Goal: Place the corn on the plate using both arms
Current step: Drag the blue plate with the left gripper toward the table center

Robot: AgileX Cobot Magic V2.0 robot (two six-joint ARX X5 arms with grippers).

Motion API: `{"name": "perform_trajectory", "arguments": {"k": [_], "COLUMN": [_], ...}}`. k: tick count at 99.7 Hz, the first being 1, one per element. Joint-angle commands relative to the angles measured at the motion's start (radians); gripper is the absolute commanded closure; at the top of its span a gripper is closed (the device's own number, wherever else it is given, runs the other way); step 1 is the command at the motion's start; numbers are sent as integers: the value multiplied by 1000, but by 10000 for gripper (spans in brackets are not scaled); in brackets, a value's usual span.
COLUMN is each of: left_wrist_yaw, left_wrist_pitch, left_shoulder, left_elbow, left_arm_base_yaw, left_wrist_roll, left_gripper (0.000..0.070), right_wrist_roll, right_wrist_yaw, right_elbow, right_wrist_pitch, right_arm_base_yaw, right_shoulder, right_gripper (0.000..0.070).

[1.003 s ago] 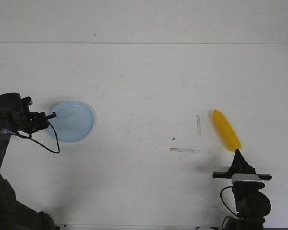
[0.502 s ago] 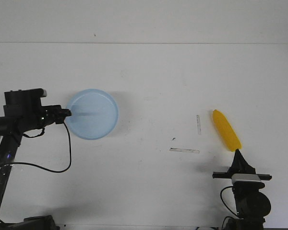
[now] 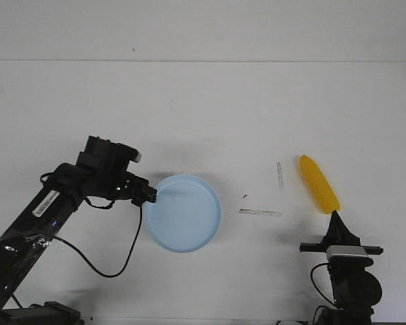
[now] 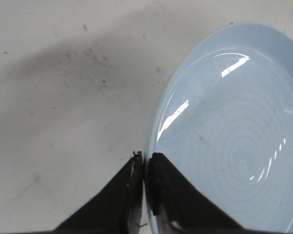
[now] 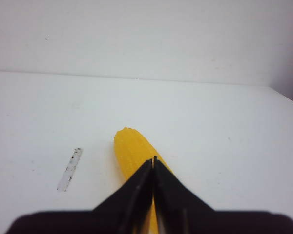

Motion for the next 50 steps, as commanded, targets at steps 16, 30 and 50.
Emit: {"name": "perform_trajectory", "arguments": {"k": [16,30,50], "left_wrist_yaw": [-54,-57,-58], "left_wrist_pitch": [20,59,114], "left_shoulder": [132,202,269], "left_elbow": [21,21,21], "left_arm_base_yaw": [-84,-113,-137], "left_wrist_roll": [21,21,20], "left_gripper": [700,700,700], "right_wrist_roll": [17,17,17], "right_wrist_yaw": [0,0,0], "right_elbow": [-1,-1,-1], "right_wrist_pitch": [11,11,11], "right_arm_base_yaw": [0,0,0], "right_shoulder": [0,0,0], "right_gripper": [690,690,690]}}
